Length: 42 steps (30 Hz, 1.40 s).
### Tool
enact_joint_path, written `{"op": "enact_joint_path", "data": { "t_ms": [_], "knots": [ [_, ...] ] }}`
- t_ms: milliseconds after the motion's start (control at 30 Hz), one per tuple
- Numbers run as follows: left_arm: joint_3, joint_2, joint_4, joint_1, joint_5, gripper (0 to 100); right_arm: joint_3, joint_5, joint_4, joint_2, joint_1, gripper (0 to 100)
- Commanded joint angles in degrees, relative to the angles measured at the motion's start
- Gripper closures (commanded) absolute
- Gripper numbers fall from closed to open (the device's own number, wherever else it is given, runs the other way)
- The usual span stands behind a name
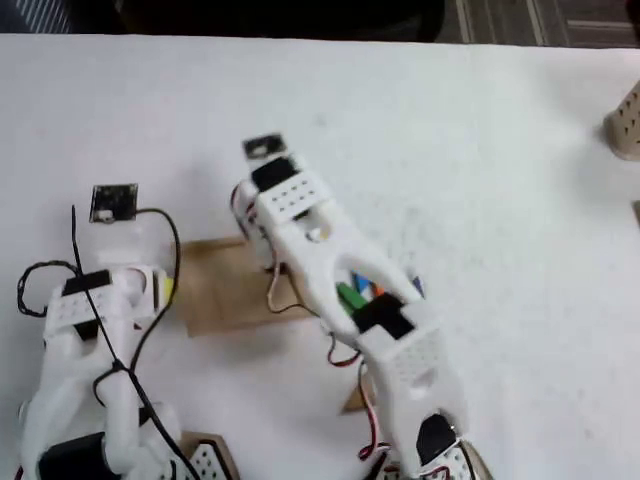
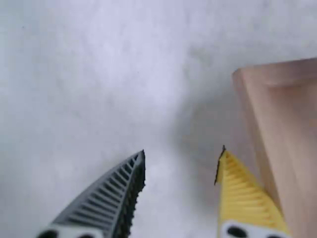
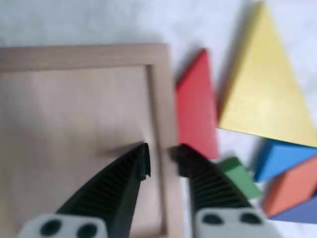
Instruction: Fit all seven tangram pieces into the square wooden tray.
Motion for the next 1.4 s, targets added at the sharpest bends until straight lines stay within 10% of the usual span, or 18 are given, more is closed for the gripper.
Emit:
{"op": "enact_joint_path", "data": {
  "t_ms": [0,500,933,1367],
  "knots": [
    [-3.43,0.04,0.26,-1.71,0.88,73,-1.93,-0.35,-1.19,-0.48,-3.03,77.2],
    [-5.36,0.04,-0.88,-8.4,10.29,73,-1.32,-0.26,6.29,-14.99,10.33,97.8],
    [-8.18,-0.04,3.43,3.65,9.93,90,30.51,7.91,-28.26,-27.82,17.63,98.1],
    [-8.97,0.22,5.98,17.63,10.2,85,30.86,8.09,-30.2,-26.86,19.21,98.1]
  ]
}}
